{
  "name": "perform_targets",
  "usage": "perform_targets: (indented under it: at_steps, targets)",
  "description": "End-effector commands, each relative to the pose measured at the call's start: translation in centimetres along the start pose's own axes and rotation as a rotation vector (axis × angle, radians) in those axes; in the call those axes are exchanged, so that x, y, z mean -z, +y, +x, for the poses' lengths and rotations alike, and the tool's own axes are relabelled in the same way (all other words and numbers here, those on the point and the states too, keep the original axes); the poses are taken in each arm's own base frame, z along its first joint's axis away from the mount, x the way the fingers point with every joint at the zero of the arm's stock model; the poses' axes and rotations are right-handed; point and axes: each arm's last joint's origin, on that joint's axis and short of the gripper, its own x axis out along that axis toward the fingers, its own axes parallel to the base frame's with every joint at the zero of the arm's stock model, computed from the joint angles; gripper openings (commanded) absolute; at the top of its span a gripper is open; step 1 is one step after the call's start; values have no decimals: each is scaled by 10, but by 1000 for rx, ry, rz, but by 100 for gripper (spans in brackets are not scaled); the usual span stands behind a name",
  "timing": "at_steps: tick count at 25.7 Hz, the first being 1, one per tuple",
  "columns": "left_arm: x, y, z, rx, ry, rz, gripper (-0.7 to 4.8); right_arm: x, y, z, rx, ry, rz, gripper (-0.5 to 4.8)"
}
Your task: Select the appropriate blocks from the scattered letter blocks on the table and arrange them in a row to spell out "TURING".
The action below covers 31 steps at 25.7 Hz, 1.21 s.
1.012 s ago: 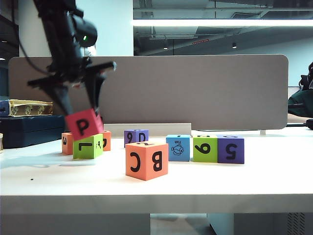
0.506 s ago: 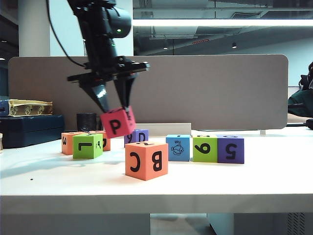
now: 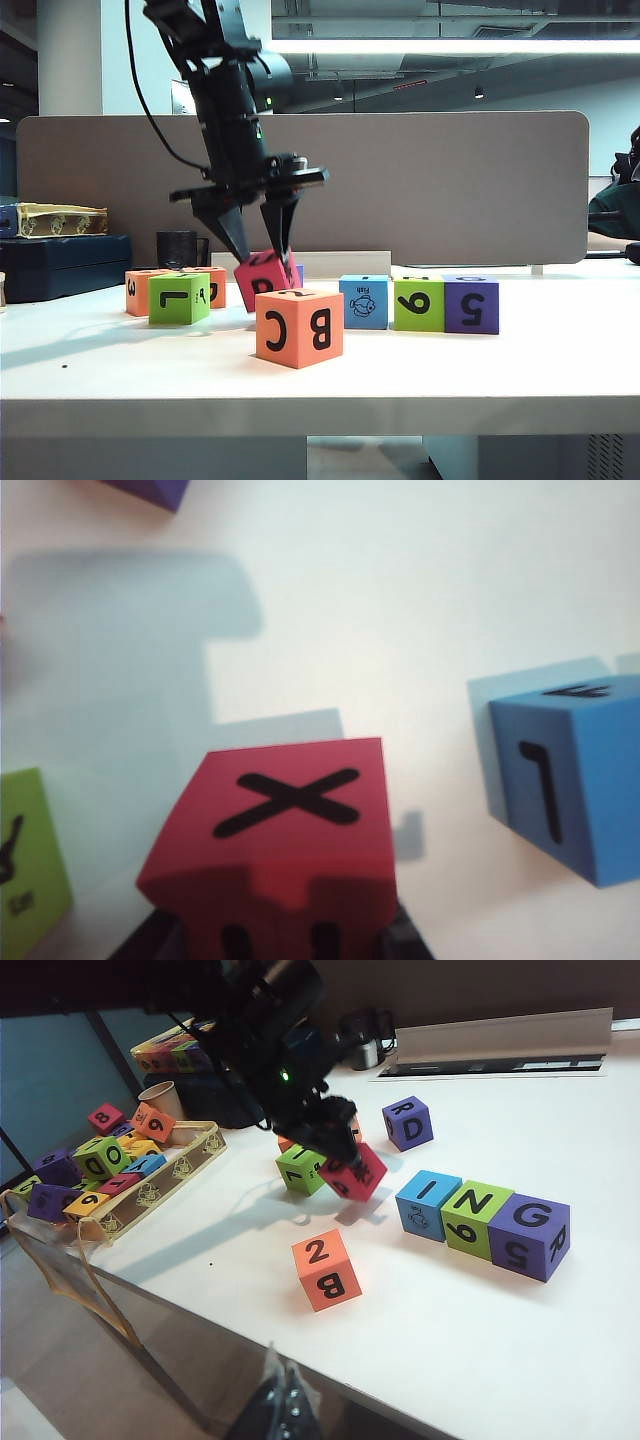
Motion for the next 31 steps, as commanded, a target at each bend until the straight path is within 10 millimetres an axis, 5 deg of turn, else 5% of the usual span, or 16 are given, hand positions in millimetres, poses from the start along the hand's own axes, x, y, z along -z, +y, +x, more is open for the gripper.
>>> perform_targets:
  at_steps: [1, 22, 26, 31]
  targets:
    - [-1, -2, 3, 49, 3, 5, 183, -1, 2, -2, -1, -19, -17, -1]
    - [3, -18, 25, 72, 38, 35, 187, -1, 2, -2, -1, -18, -17, -1]
    - [2, -19, 26, 74, 23, 34, 306, -1, 2, -2, -1, -18, -17, -1]
    - [-1, -20, 26, 80, -6, 29, 311, -1, 2, -2, 0, -19, -17, -1]
